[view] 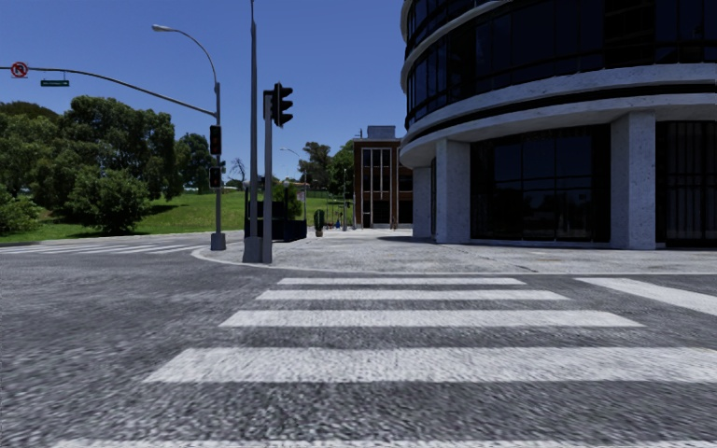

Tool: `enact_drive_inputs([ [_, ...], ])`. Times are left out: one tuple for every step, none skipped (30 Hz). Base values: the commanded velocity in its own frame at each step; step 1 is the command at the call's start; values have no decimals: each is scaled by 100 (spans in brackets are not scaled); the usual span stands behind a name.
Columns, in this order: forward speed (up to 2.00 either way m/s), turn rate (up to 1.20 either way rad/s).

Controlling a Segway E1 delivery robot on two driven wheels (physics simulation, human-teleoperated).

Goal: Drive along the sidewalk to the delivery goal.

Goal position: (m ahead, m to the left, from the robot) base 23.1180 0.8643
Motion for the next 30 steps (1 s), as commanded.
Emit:
enact_drive_inputs([
  [200, 0],
  [200, 0],
  [200, 0],
  [200, 0],
  [200, 0],
  [200, 0],
  [200, 0],
  [200, 0],
  [200, 0],
  [200, 0],
  [200, 0],
  [200, 0],
  [200, 0],
  [200, 0],
  [200, 0],
  [200, 0],
  [200, 0],
  [200, 0],
  [200, 0],
  [200, 0],
  [200, 0],
  [200, 0],
  [200, 0],
  [200, 0],
  [200, 0],
  [200, 0],
  [200, 0],
  [200, 0],
  [200, 0],
  [200, 0],
])
